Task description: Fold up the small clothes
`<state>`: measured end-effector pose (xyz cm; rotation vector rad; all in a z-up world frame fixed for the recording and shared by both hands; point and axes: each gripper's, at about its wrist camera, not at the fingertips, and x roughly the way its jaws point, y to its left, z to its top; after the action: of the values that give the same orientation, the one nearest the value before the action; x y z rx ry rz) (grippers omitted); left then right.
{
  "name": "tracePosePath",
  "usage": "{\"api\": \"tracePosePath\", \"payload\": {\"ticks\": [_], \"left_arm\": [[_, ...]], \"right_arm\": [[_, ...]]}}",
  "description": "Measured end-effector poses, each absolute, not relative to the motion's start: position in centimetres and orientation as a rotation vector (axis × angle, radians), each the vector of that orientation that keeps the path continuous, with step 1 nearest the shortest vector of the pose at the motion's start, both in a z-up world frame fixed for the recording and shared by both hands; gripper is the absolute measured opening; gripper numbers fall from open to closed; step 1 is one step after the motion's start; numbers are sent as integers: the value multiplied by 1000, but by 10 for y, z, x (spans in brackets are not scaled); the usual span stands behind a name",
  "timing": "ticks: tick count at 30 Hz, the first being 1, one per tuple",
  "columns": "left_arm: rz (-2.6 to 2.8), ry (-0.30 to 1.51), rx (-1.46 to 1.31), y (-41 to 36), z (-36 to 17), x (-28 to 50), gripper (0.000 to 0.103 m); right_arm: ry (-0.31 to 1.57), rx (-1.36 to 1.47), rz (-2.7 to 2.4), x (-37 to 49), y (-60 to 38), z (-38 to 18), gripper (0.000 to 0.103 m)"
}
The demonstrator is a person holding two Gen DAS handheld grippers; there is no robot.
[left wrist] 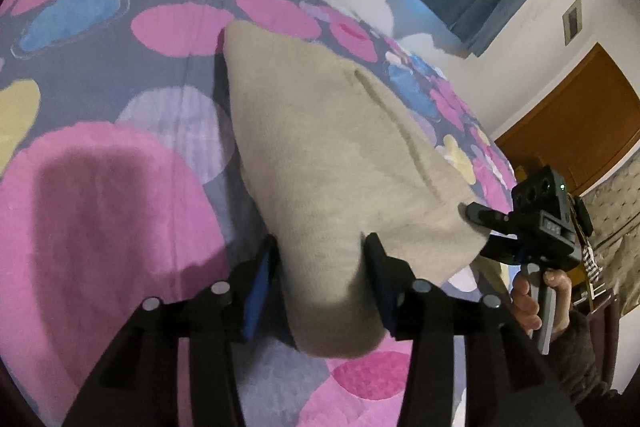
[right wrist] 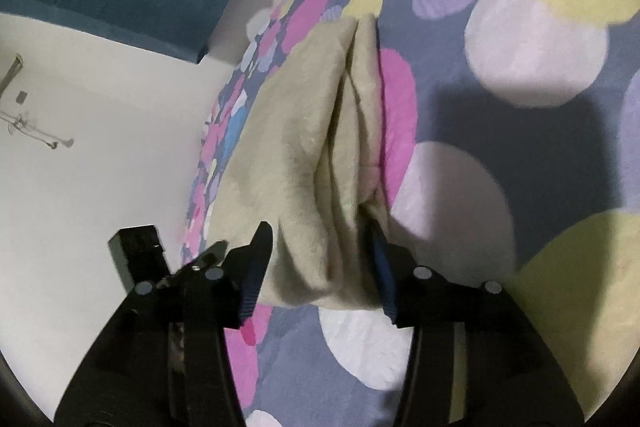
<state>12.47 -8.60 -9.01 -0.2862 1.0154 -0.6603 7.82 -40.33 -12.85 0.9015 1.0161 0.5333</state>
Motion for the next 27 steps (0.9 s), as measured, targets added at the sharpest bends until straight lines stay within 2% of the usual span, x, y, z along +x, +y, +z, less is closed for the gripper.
{"api": "tracePosePath", "payload": {"ticks": [2, 3, 4, 6, 14, 27], "left_arm": [[-669, 1030, -307, -87, -95, 127, 35], [-668, 1025, -315, -87, -94, 127, 31], [-666, 1017, -310, -87, -91, 126, 30], [-662, 1004, -299, -87, -86, 123, 28], [-660, 982, -299, -86, -76, 111, 26], [-676, 977, -286, -85, -88, 110, 29]], "right_arm": [[1024, 850, 549, 81, -394, -128, 40], [1037, 836, 560, 82, -391, -128, 25], [1047, 835, 564, 84, -388, -130, 19], [1039, 839, 571, 83, -389, -130, 15], [986, 865, 618, 65, -401, -117, 11], [1017, 931, 633, 71, -410, -145, 11]]}}
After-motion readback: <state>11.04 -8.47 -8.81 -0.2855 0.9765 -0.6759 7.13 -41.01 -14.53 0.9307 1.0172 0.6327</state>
